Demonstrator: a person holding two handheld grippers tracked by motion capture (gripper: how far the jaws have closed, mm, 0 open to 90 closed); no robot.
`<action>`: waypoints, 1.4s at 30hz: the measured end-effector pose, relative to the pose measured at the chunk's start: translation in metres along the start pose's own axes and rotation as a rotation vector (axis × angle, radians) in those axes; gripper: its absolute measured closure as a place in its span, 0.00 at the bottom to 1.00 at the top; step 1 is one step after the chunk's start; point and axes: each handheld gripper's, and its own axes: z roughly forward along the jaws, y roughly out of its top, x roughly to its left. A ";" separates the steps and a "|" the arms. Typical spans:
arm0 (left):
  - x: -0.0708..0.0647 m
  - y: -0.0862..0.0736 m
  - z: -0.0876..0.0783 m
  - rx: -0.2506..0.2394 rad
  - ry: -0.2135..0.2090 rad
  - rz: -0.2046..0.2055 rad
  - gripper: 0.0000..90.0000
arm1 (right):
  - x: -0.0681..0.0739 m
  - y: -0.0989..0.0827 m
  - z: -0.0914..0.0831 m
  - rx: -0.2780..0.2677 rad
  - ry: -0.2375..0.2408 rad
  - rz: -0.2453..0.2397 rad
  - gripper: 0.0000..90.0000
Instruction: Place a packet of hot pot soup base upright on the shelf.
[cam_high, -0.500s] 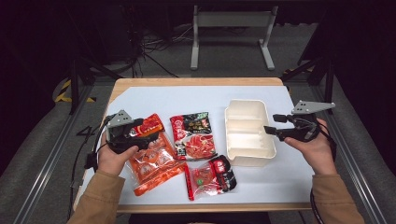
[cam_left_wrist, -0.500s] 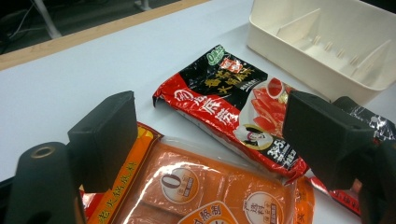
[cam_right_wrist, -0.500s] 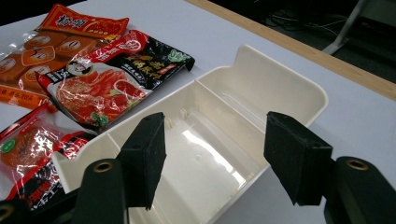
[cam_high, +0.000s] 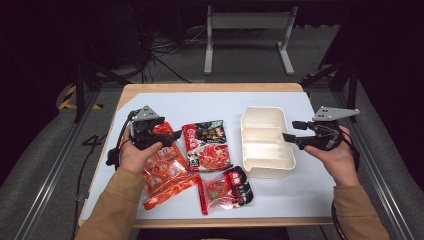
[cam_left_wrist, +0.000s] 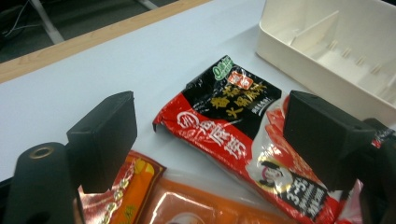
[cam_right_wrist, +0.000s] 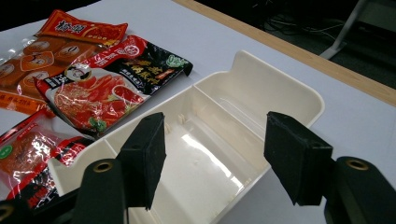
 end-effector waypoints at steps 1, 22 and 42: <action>0.001 0.002 0.002 0.000 0.001 -0.001 0.21 | 0.000 0.000 0.000 0.000 0.000 0.000 0.43; 0.025 0.025 0.049 0.024 0.044 -0.029 0.25 | -0.001 -0.004 0.003 0.014 -0.018 0.021 0.39; 0.041 0.008 0.102 0.117 0.054 -0.126 0.26 | 0.002 -0.004 -0.001 -0.049 0.004 -0.012 0.40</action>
